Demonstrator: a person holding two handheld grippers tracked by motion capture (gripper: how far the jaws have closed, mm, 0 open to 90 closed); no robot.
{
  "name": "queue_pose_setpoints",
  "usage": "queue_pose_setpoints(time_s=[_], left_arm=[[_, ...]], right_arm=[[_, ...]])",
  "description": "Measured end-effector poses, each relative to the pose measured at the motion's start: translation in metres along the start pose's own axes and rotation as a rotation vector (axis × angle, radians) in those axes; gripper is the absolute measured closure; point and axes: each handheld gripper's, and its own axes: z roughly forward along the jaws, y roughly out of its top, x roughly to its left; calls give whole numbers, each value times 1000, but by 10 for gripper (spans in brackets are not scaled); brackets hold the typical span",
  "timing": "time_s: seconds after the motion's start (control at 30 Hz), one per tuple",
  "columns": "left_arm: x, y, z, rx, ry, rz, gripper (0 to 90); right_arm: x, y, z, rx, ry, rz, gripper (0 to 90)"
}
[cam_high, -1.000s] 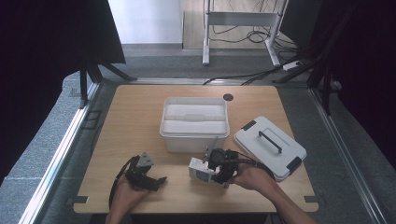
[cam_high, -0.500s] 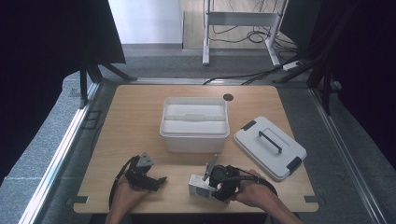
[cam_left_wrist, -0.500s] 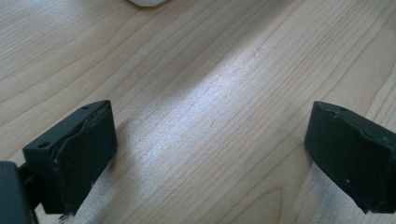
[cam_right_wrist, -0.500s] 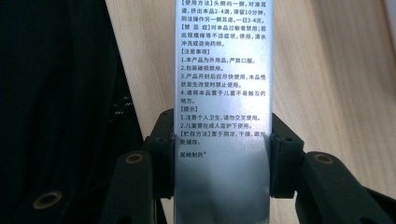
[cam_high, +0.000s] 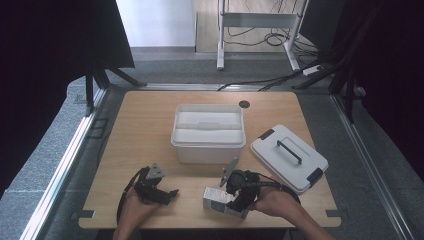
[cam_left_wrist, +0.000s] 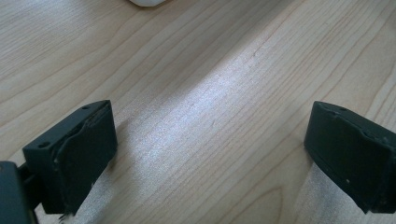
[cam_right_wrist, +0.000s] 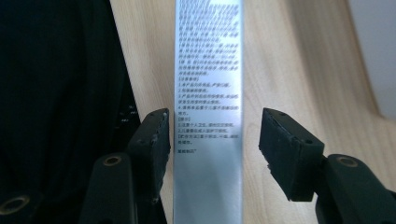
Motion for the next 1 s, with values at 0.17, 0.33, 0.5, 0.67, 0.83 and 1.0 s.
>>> queue_pose_setpoints(time_s=[0.17, 0.33, 0.5, 0.67, 0.83, 1.0], left_arm=[[0, 0, 0, 3, 3, -3, 10], [0, 0, 0, 6, 5, -6, 5], [1, 1, 0, 6, 4, -6, 6], [5, 4, -1, 1, -24, -19, 11], [14, 17, -12, -18, -51, -8, 10], [23, 36, -23, -30, -60, 22, 9]], right_arm=[[-6, 4, -13, -28, 3, 14, 418], [-19, 1, -21, -54, -19, 46, 410], [-35, -15, -20, -87, -33, 110, 401], [-49, -30, -16, -113, -56, 162, 384], [-61, -41, -14, -162, -87, 205, 359], [-72, -49, -12, -201, -123, 235, 304]])
